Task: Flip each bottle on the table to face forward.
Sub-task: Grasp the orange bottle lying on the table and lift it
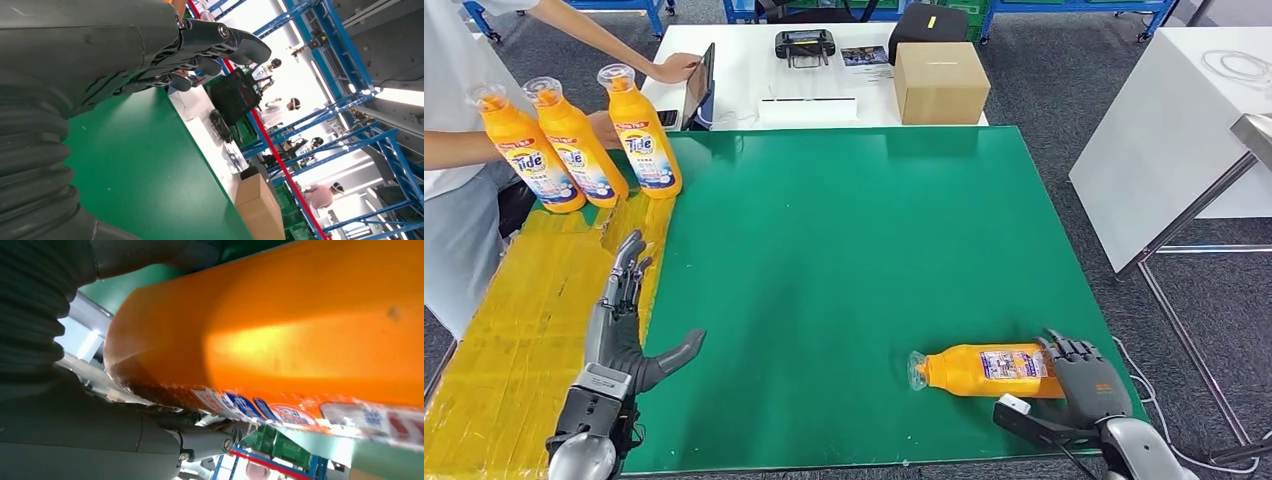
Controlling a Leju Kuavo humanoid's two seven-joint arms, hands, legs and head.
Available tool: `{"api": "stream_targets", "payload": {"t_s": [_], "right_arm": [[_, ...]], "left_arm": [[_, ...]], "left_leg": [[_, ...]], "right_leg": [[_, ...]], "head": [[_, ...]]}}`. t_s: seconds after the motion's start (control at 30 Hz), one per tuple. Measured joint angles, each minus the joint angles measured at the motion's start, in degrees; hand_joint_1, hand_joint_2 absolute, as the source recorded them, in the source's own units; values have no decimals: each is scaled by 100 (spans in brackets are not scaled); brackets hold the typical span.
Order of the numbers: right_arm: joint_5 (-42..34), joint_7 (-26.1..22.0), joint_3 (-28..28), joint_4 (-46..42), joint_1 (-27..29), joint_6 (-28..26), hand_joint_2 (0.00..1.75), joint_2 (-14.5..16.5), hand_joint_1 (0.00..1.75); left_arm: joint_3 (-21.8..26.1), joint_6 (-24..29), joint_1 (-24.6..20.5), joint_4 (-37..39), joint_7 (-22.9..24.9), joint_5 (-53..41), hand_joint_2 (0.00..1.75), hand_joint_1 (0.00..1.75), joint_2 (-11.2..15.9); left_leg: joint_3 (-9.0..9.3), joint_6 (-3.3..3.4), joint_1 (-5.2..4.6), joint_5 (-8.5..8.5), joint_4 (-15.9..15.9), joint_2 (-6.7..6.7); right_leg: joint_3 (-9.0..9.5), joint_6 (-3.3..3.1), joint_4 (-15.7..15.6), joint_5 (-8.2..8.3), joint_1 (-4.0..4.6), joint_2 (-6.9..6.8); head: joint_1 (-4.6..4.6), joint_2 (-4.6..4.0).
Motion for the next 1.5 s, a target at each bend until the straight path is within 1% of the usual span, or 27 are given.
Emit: {"api": "stream_targets", "payload": {"t_s": [0.13,0.3,0.47,0.63,0.7,0.8,0.9,1.0,1.13,1.2,1.3,1.43,1.5], "right_arm": [[109,-21,24,55,-45,-359,175,84,175],[296,-78,29,62,-100,-675,175,266,175],[626,-51,26,44,-131,-976,175,546,175],[596,-104,17,-17,-164,-1123,175,800,175],[222,-380,-34,-58,-174,-1353,175,935,175],[-1000,-1143,-154,-221,-219,-1775,175,1303,175],[-2093,-1733,-227,-422,-263,-1920,175,1729,175],[-2835,-2042,-244,-508,-291,-1909,175,2063,175],[-3154,-2161,-247,-538,-300,-1876,175,2351,175],[-3356,-2253,-255,-539,-303,-1793,175,2451,175],[-3928,-2459,-269,-538,-326,-1519,175,2612,175],[-4747,-2645,-264,-509,-412,-978,175,2833,175],[-5004,-2665,-212,-458,-482,-659,175,2929,175]], "left_arm": [[-1,-11,-1,1,7,0,175,0,-2],[-15,-37,-7,1,45,-36,175,0,-26],[-121,-145,-35,1,178,-316,175,0,-32],[-245,-224,-78,1,224,-405,175,0,-43],[-299,-393,-86,1,281,-316,175,0,-41],[-459,-884,-109,32,417,45,175,0,-39],[-698,-1158,-159,136,514,317,175,0,-37],[-943,-1249,-221,252,561,439,175,0,-27],[-1156,-1273,-279,361,590,494,175,0,-17],[-1215,-1295,-297,397,608,535,175,0,-5],[-1315,-1352,-350,451,634,608,175,0,21],[-1458,-1418,-460,530,666,695,175,0,46],[-1519,-1444,-522,575,672,738,175,0,56]], "left_leg": [[-6,0,0,4,1,6],[-8,1,1,5,1,22],[-18,1,1,5,0,23],[-25,0,1,5,0,21],[-32,0,0,5,0,20],[-38,0,1,5,0,24],[-39,0,2,6,0,22],[-42,-1,2,6,0,23],[-45,-1,2,6,0,23],[-46,0,1,6,0,22],[-48,0,1,6,0,22],[-48,-1,1,7,0,23],[-48,-2,2,7,0,23]], "right_leg": [[44,0,0,6,0,1],[40,0,0,7,1,8],[36,0,2,6,2,7],[31,0,2,6,1,7],[27,0,2,6,1,6],[17,0,2,6,1,7],[14,-1,3,5,2,7],[14,-2,3,4,3,7],[13,-2,4,4,2,7],[12,-2,4,4,1,6],[11,-2,4,4,1,6],[11,-2,4,4,2,7],[10,-2,5,4,3,7]], "head": [[-1,0],[-2,0],[-3,0],[-2,0],[-1,0],[-2,0],[-2,0],[-2,0],[-1,0],[-1,0],[-1,0],[-2,0],[-1,0]]}}
